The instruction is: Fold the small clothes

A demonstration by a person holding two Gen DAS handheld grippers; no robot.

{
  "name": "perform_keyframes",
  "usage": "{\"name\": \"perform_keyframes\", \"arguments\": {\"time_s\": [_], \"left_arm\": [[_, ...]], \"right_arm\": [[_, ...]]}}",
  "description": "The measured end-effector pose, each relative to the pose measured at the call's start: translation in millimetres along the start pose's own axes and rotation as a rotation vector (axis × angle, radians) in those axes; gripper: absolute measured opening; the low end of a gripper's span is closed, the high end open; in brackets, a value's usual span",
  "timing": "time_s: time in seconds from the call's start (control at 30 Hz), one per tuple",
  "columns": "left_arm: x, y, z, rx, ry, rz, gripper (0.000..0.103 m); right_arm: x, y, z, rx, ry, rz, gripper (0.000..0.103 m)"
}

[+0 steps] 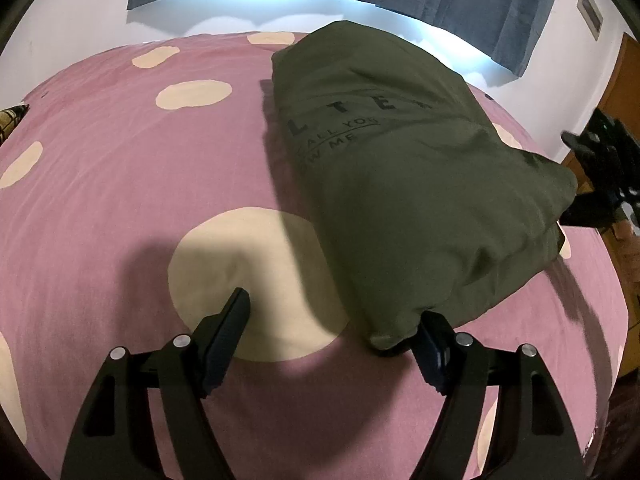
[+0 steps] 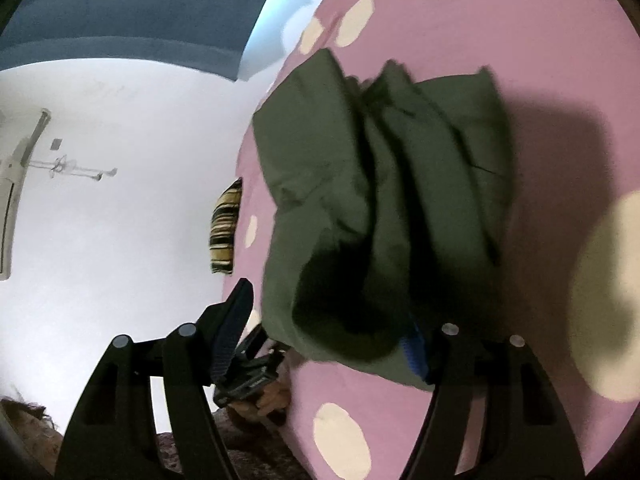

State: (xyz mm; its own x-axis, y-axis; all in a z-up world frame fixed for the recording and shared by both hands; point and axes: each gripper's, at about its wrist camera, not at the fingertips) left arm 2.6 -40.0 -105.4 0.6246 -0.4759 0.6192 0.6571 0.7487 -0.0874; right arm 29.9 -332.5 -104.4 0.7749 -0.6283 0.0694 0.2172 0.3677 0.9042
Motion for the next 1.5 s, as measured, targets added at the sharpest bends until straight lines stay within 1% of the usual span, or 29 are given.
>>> {"name": "perform_keyframes", "arguments": {"time_s": [0.07,0.17,0.27,0.3,0.33,0.37,0.4,0.43,0.47,0.5,0.53,0.57,0.63,0.7,0.73,0.8,0.83,0.9,0.97,1.0,1.07,1.1,1.13,1.17,1.2,1.23,1.3,1.4,1.5], "left_arm": [[0,1,0,-0.004,0.001,0.003,0.075],[0,1,0,-0.007,0.001,0.008,0.075],[-1,2,-2,-0.009,0.004,0.011,0.076],[0,2,-2,-0.011,0.006,0.014,0.076],[0,3,-3,-0.013,0.008,0.016,0.076],[0,2,-3,-0.012,0.008,0.017,0.076],[0,3,-3,-0.009,0.009,0.020,0.076],[1,3,-2,-0.006,0.012,0.024,0.076],[2,3,-1,-0.008,0.014,0.032,0.076],[3,3,0,-0.012,0.016,0.041,0.076],[4,3,0,-0.016,0.017,0.048,0.076],[5,3,1,-0.020,0.017,0.053,0.076],[7,-3,4,-0.029,0.010,0.040,0.076],[9,-12,2,-0.018,0.003,-0.006,0.076],[9,-15,0,-0.008,0.002,-0.025,0.076],[7,-18,-8,-0.020,0.014,-0.045,0.076],[7,-19,-11,-0.029,0.022,-0.047,0.077],[7,-21,-13,-0.024,0.025,-0.066,0.078],[6,-21,-12,-0.017,0.022,-0.076,0.078],[6,-20,-12,-0.017,0.021,-0.072,0.078],[6,-18,-12,-0.017,0.021,-0.065,0.078],[6,-16,-12,-0.016,0.022,-0.060,0.078],[6,-15,-12,-0.017,0.023,-0.057,0.078],[6,-15,-12,-0.017,0.025,-0.054,0.078],[6,-16,-12,-0.016,0.026,-0.053,0.078],[6,-16,-12,-0.017,0.026,-0.052,0.078],[5,-16,-11,-0.015,0.026,-0.052,0.078],[6,-13,-11,-0.012,0.028,-0.046,0.078],[7,-12,-12,-0.006,0.029,-0.051,0.078]], "right_arm": [[10,1,-9,-0.005,0.006,-0.008,0.070],[29,0,-23,0.019,0.027,-0.030,0.070],[47,4,-38,-0.001,0.039,-0.021,0.070],[52,6,-45,-0.012,0.050,-0.014,0.067],[56,9,-52,-0.046,0.055,-0.001,0.043],[56,13,-58,-0.094,0.055,0.021,0.027],[57,18,-65,-0.139,0.063,0.049,0.015],[54,25,-66,-0.161,0.055,0.082,0.011],[51,31,-64,-0.175,0.043,0.114,0.010],[47,42,-60,-0.182,0.018,0.160,0.008],[42,52,-52,-0.166,-0.010,0.194,0.007],[35,62,-41,-0.145,-0.047,0.230,0.007],[26,74,-25,-0.135,-0.104,0.267,0.007],[18,69,-10,-0.130,-0.147,0.275,0.007],[18,61,-8,-0.135,-0.154,0.260,0.006],[22,25,-6,-0.156,-0.165,0.182,0.006],[27,-4,-11,-0.156,-0.153,0.114,0.007],[31,-38,-17,-0.099,-0.139,0.032,0.007],[32,-50,-20,-0.041,-0.133,-0.004,0.007],[33,-51,-18,-0.028,-0.136,-0.013,0.009],[30,-46,-13,-0.027,-0.138,-0.014,0.017],[28,-43,-9,-0.033,-0.144,-0.009,0.025],[24,-40,-4,-0.039,-0.151,-0.006,0.036],[18,-37,4,-0.031,-0.158,-0.005,0.041],[12,-35,10,-0.026,-0.167,-0.002,0.051],[5,-33,16,-0.031,-0.173,0.006,0.055],[-3,-33,33,-0.042,-0.172,0.023,0.057],[-22,-32,34,-0.069,-0.172,0.043,0.057],[-34,-33,30,-0.151,-0.183,0.079,0.032]]}}
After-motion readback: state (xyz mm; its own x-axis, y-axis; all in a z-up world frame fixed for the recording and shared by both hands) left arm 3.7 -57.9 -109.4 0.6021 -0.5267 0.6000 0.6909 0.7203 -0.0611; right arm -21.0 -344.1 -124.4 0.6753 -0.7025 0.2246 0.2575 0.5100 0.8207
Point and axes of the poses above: each gripper's, at about its wrist camera, not at the fingertips, and z roughly against the way its jaws point, y to its left, x to its top, and after that the axes turned 9 degrees about -z, right-handed
